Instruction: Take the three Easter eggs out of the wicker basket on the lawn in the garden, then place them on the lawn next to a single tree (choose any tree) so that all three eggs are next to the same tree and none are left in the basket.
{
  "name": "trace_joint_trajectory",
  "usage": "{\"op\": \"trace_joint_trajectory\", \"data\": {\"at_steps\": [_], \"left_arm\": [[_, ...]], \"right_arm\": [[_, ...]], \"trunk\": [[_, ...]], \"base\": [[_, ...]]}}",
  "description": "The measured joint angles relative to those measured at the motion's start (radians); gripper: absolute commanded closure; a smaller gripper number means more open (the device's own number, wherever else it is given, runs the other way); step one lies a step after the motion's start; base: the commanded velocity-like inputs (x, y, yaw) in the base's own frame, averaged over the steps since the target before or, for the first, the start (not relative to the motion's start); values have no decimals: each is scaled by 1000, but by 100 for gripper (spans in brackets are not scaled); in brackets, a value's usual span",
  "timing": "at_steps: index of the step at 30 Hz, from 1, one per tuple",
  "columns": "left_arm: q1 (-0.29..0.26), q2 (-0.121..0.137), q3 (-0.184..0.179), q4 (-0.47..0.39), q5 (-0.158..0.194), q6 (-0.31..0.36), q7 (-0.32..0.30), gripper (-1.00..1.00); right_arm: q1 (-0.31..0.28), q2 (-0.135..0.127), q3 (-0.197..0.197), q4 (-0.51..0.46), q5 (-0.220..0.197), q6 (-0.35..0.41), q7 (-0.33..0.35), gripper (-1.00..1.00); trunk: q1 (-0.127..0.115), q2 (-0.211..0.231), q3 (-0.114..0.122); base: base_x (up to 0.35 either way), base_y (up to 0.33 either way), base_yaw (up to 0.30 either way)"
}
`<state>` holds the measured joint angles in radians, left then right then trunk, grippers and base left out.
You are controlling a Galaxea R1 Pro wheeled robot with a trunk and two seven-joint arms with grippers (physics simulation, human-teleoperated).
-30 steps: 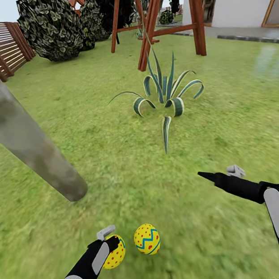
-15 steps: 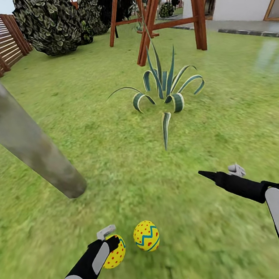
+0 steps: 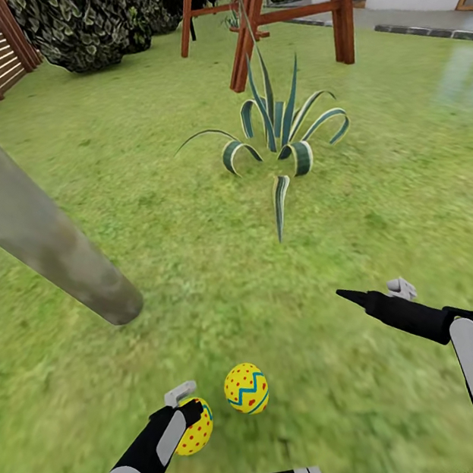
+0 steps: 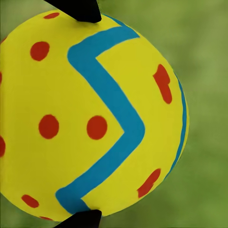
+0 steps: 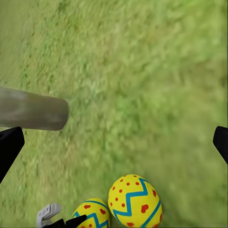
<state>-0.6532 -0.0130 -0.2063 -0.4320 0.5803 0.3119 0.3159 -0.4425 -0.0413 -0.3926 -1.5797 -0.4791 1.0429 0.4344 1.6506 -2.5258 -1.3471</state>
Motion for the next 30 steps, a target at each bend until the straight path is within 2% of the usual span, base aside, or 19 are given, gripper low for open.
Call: {"op": "trace_joint_trajectory", "data": {"at_steps": [7,24,25,30], "left_arm": [[-1,0,1,-22,-23,6,8,100],[-1,1,1,-21,-24,5,5,100],[-1,1,1,-21,-23,5,5,-100],[-1,1,0,0,-9,1,2,-100]], "right_arm": [[0,0,0,0,0,0,0,-100],[0,0,0,0,-1,0,0,-100],[0,0,0,0,-1,0,0,-100],[0,0,0,0,-1,0,0,-100]], "trunk": [[3,-2,-27],[3,-2,-27],[3,-2,-27],[3,-2,-27]], "base": [[0,0,0],[0,0,0],[0,0,0],[0,0,0]]}}
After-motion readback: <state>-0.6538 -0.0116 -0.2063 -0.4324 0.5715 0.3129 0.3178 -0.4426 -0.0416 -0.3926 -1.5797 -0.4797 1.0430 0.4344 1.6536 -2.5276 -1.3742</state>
